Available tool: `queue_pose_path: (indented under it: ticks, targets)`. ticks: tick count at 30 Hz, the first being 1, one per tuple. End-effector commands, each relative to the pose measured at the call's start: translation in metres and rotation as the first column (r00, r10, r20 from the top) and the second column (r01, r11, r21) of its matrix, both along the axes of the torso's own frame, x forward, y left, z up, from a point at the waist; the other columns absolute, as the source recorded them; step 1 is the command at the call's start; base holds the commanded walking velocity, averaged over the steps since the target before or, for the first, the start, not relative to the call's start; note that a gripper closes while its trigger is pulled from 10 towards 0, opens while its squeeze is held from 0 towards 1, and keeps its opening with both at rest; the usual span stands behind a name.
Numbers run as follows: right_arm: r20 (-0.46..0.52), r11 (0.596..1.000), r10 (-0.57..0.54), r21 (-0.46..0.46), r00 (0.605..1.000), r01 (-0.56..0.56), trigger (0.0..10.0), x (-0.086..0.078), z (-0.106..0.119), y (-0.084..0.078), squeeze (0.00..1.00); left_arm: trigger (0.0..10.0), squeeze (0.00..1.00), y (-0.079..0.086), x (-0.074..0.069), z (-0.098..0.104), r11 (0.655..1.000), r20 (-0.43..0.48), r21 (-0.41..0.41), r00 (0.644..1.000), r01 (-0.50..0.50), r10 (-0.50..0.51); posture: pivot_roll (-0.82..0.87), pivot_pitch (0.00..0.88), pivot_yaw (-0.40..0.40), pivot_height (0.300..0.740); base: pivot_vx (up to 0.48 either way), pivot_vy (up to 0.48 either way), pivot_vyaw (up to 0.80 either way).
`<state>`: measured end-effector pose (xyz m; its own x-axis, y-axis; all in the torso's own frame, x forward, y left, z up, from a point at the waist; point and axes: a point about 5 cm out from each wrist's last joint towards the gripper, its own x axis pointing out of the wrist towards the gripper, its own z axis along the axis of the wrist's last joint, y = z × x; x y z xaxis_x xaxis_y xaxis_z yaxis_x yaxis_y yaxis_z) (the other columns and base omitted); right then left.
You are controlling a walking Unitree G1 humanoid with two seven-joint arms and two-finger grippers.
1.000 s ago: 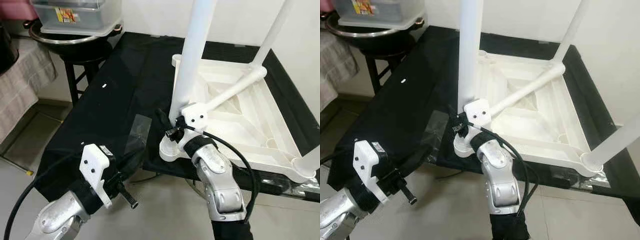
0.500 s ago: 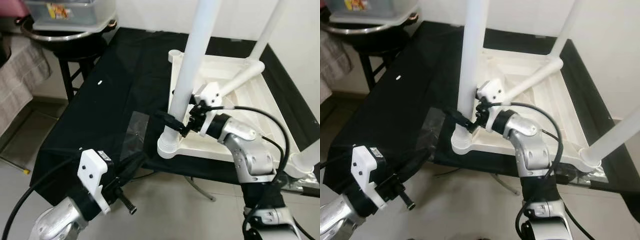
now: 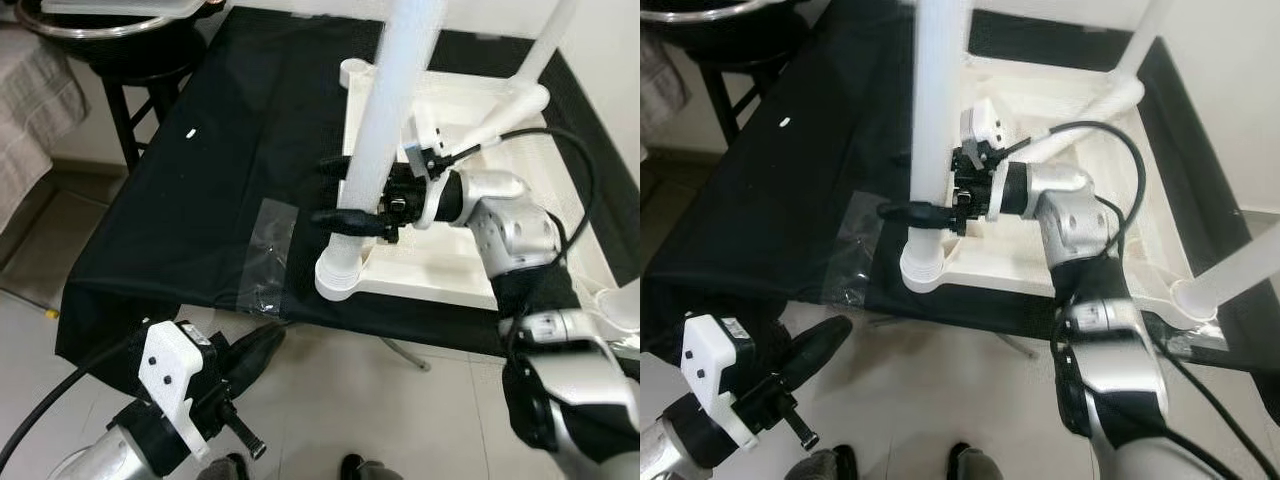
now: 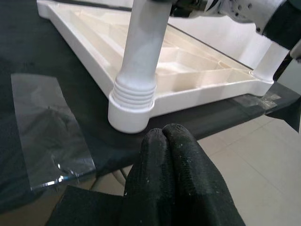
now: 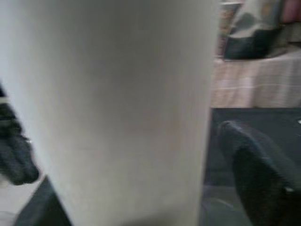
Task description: Building children table
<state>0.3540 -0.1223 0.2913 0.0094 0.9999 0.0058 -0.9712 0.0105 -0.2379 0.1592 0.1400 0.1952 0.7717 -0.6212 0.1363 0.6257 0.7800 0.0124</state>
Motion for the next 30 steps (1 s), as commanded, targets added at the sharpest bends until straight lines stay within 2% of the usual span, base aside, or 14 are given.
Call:
queue_pose_path:
  ticks: [1,7,10,11,12,14,15,16,18,19,20,21,29,30]
  targets:
    - [-0.003,0.999,0.028,-0.030,1.000,-0.029,0.0,0.000,0.000,-0.008,0.00,10.0,0.00,0.000,-0.003,0.000,1.000,-0.012,0.011,1.000,0.010,-0.010,0.14,0.315,-0.084,0.740,0.000,0.000,0.00]
    - [0.007,0.998,0.040,-0.049,0.999,-0.040,0.0,0.000,-0.002,-0.012,0.00,10.0,0.00,-0.002,-0.002,0.000,1.000,-0.012,0.009,1.000,0.011,-0.011,0.12,0.299,-0.086,0.740,0.000,0.000,0.00]
    - [0.049,0.996,-0.060,-0.058,0.997,0.063,0.0,0.000,-0.011,-0.014,0.00,10.0,0.00,-0.005,0.001,0.000,1.000,-0.007,0.003,1.000,0.016,-0.016,0.10,0.280,-0.097,0.740,0.000,0.000,0.00]
    - [0.050,0.966,-0.257,-0.016,0.965,0.258,0.0,-0.004,-0.029,-0.010,0.00,10.0,0.00,-0.008,0.002,-0.001,1.000,-0.004,-0.001,1.000,0.021,-0.021,0.09,0.268,-0.101,0.740,0.000,0.000,0.00]
    - [0.040,0.944,-0.329,0.003,0.944,0.329,0.0,-0.006,-0.036,-0.009,0.00,10.0,0.00,-0.008,0.003,-0.001,1.000,-0.003,-0.002,1.000,0.023,-0.023,0.09,0.268,-0.101,0.740,0.000,0.000,0.00]
    - [0.004,0.853,-0.519,0.060,0.855,0.518,0.0,-0.017,-0.055,0.002,0.00,10.0,0.00,-0.008,0.004,-0.002,1.000,-0.002,-0.002,1.000,0.024,-0.024,0.08,0.255,-0.098,0.740,0.000,0.000,0.00]
    - [-0.014,0.751,-0.657,0.071,0.754,0.656,0.0,-0.025,-0.069,0.008,0.00,10.0,0.00,-0.008,0.006,-0.002,1.000,0.001,-0.003,1.000,0.027,-0.027,0.08,0.249,-0.093,0.740,0.000,0.000,0.00]
    - [-0.014,0.751,-0.657,0.071,0.754,0.656,0.0,-0.025,-0.069,0.008,0.00,10.0,0.00,-0.008,0.006,-0.002,1.000,0.001,-0.003,1.000,0.027,-0.027,0.08,0.249,-0.093,0.740,0.000,0.000,0.00]
    - [-0.010,0.563,-0.826,0.057,0.564,0.825,0.0,-0.041,-0.088,0.011,0.00,10.0,0.00,-0.009,0.008,-0.002,0.999,0.006,0.000,0.999,0.035,-0.035,0.07,0.234,-0.083,0.740,0.000,0.000,0.00]
    - [-0.010,0.563,-0.826,0.057,0.564,0.825,0.0,-0.041,-0.088,0.011,0.00,10.0,0.00,-0.009,0.008,-0.002,0.999,0.006,0.000,0.999,0.035,-0.035,0.07,0.234,-0.083,0.740,0.000,0.000,0.00]
    - [0.025,0.478,-0.878,0.062,0.477,0.876,0.0,-0.051,-0.094,0.014,0.00,10.0,0.00,-0.010,0.010,-0.002,0.999,0.010,0.000,0.999,0.043,-0.043,0.07,0.225,-0.078,0.740,0.000,0.000,0.00]
    - [0.041,0.446,-0.895,0.068,0.445,0.892,0.0,-0.056,-0.098,0.019,0.00,10.0,0.00,-0.010,0.012,-0.002,0.999,0.013,0.000,0.999,0.048,-0.048,0.06,0.215,-0.069,0.740,0.000,0.000,0.00]
    - [0.027,0.418,-0.908,0.120,0.417,0.901,0.0,-0.042,-0.087,0.044,0.00,10.0,0.00,-0.011,0.020,-0.005,0.997,0.026,0.031,0.998,0.064,-0.065,0.06,0.184,-0.061,0.740,0.000,0.000,0.00]
    - [0.021,0.406,-0.913,0.134,0.407,0.904,4.3,-0.038,-0.082,0.045,0.00,10.0,0.00,-0.010,0.022,-0.006,0.997,0.032,0.044,0.998,0.060,-0.062,0.06,0.177,-0.059,0.740,0.000,0.000,0.00]
